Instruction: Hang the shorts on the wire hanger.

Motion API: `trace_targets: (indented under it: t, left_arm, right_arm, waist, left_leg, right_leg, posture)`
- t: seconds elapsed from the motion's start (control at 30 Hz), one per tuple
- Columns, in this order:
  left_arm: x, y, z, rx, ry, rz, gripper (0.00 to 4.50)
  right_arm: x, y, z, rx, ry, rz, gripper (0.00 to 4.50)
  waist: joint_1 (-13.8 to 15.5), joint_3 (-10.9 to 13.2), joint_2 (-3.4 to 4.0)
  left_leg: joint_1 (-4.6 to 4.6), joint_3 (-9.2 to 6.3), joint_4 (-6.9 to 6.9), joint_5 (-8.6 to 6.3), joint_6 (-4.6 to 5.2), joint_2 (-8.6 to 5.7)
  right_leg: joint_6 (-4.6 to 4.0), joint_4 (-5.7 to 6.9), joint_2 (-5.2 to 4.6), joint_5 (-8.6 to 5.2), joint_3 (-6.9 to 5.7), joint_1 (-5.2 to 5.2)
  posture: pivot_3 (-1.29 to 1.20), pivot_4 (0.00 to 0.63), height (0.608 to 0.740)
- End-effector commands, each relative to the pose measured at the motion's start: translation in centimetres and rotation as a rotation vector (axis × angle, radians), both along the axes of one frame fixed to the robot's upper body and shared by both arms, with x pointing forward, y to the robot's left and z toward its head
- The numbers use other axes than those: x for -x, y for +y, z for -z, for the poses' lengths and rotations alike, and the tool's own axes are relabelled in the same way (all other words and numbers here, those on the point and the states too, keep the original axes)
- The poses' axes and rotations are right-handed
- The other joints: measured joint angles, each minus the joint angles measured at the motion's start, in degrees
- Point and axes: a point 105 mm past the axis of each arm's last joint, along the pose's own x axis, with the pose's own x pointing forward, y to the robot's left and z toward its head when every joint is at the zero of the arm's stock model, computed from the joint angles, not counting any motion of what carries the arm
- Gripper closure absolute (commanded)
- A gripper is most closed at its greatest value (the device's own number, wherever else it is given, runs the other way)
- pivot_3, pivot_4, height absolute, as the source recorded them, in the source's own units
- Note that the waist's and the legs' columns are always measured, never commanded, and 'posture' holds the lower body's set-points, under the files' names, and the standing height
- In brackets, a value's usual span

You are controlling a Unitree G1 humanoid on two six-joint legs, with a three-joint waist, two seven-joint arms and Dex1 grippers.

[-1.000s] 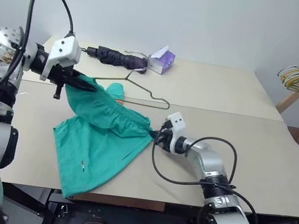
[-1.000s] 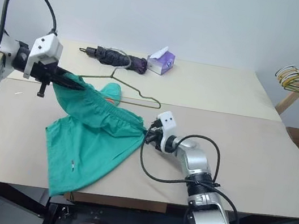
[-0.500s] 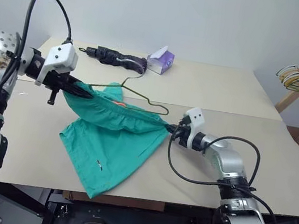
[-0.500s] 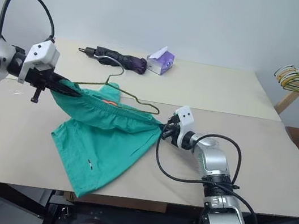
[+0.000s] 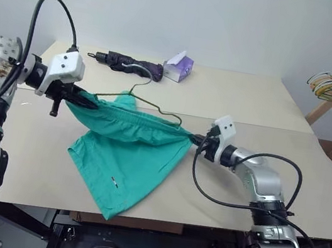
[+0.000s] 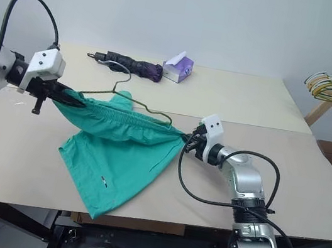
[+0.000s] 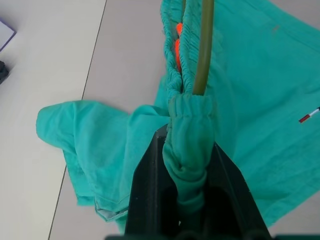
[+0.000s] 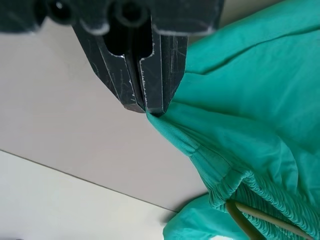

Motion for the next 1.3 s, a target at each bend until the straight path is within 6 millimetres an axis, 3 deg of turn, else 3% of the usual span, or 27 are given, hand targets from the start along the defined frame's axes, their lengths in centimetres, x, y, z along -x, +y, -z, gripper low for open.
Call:
trace_targets:
  t: [0.03, 0.27, 0.43, 0.63, 0.77, 0.97, 1.3]
  left_arm:
    - [0.1, 2.9, -1.5, -0.062, -0.051, -0.110, 4.43]
    - [-0.2, 4.3, -1.1, -0.126, -0.062, -0.171, 4.43]
    - [-0.5, 4.7, -0.8, -0.151, -0.077, -0.193, 4.43]
    - [-1.0, 2.8, -0.6, -0.100, -0.091, -0.142, 4.43]
    - [-1.7, 1.8, -0.6, -0.064, -0.114, -0.140, 4.43]
    - [-2.2, -0.2, -1.2, 0.026, -0.127, -0.093, 4.43]
    - [-2.2, -0.9, -0.4, 0.030, -0.127, -0.068, 4.43]
  right_arm:
    - [-0.9, -5.5, -0.7, 0.039, -0.015, 0.200, 4.47]
    - [-1.1, -6.1, -1.2, 0.047, -0.023, 0.221, 4.47]
    - [-1.1, -5.5, -1.9, 0.071, -0.056, 0.197, 4.47]
    - [-0.3, -1.3, -7.3, 0.157, -0.239, 0.000, 4.47]
    - [0.7, 1.4, -9.9, 0.266, -0.321, -0.146, 4.47]
    - [1.6, 4.3, -11.0, 0.454, -0.381, -0.330, 4.47]
    - [0.9, 6.9, -13.7, 0.505, -0.536, -0.363, 4.47]
  waist:
    - [0.01, 0.00, 0.00]
    - [-0.01, 0.00, 0.00]
    - [0.02, 0.00, 0.00]
    - [0.10, 0.00, 0.00]
    - [0.05, 0.00, 0.01]
    - [0.03, 0.00, 0.00]
    - [0.06, 0.00, 0.00]
  left_leg:
    - [0.00, 0.00, 0.00, 0.00, 0.00, 0.00]
    - [0.01, 0.00, 0.00, 0.00, 0.00, 0.00]
    - [0.00, 0.01, 0.00, 0.00, 0.00, 0.00]
    - [-0.02, 0.00, 0.00, 0.00, 0.00, 0.00]
    - [0.00, 0.00, 0.00, 0.00, 0.00, 0.01]
    - [-0.02, 0.03, 0.00, 0.00, 0.00, 0.00]
    - [-0.03, 0.02, 0.00, 0.00, 0.00, 0.00]
  right_leg:
    - [0.00, 0.00, 0.00, 0.00, 0.00, 0.00]
    - [0.00, 0.00, 0.00, 0.00, 0.00, 0.00]
    - [0.00, -0.01, 0.00, 0.00, 0.00, 0.00]
    - [0.00, 0.00, -0.01, 0.00, -0.01, -0.02]
    - [0.00, 0.02, 0.01, 0.00, 0.00, -0.03]
    - [0.00, 0.00, -0.01, 0.00, -0.01, -0.04]
    - [0.00, 0.01, -0.01, 0.00, -0.02, -0.06]
  posture:
    - [0.11, 0.000, 0.740]
    - [0.11, 0.000, 0.740]
    - [0.11, 0.000, 0.740]
    - [0.12, 0.000, 0.740]
    - [0.11, 0.000, 0.740]
    - [0.10, 0.000, 0.740]
    - [0.11, 0.000, 0.740]
